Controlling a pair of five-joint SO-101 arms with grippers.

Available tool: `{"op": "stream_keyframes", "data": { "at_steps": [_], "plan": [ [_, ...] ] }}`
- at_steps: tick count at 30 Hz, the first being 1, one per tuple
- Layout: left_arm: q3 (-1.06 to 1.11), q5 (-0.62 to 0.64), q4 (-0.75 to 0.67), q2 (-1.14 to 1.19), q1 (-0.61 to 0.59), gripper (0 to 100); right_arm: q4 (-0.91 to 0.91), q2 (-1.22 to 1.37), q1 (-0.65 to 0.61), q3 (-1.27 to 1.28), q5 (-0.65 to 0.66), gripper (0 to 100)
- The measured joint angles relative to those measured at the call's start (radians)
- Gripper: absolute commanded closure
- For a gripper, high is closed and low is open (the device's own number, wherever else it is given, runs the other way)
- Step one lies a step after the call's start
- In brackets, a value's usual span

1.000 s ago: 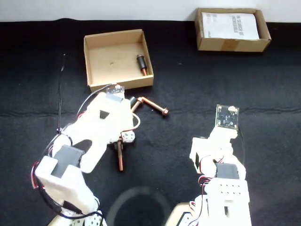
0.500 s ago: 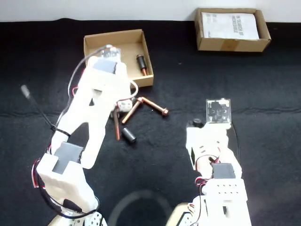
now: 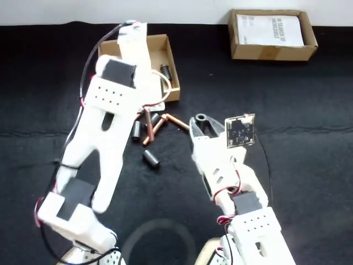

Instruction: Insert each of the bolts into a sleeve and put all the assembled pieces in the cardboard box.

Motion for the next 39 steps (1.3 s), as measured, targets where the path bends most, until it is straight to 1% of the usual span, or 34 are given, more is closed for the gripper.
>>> {"op": "stream_keyframes", "data": {
  "at_steps": [4,8,11,13,18,22,25,29,39],
  "plan": [
    [0.095,0.000,-0.051,-0.135,-0.002,99,0.000,0.000,-0.005,0.000,-0.006,99.1],
    [0.282,-0.015,-0.173,-0.302,0.006,99,0.000,-0.026,-0.005,0.002,-0.043,99.1],
    [0.474,-0.084,-0.319,-0.457,0.012,99,0.005,-0.098,-0.020,0.002,-0.078,99.1],
    [0.618,-0.109,-0.437,-0.565,0.014,99,0.014,-0.158,-0.031,0.009,-0.086,99.1],
    [0.956,-0.121,-0.738,-0.789,0.021,99,0.086,-0.308,-0.043,0.103,-0.087,99.1],
    [1.143,-0.121,-0.913,-0.867,0.021,99,0.107,-0.430,-0.043,0.215,-0.087,99.1],
    [1.201,-0.121,-1.002,-0.873,0.021,99,0.112,-0.509,-0.043,0.293,-0.089,99.1],
    [1.212,-0.121,-1.091,-0.875,0.029,99,0.112,-0.603,-0.043,0.302,-0.089,99.1],
    [1.217,-0.121,-1.269,-0.884,0.152,99,0.137,-0.643,-0.043,0.302,-0.095,99.1]
  ]
}}
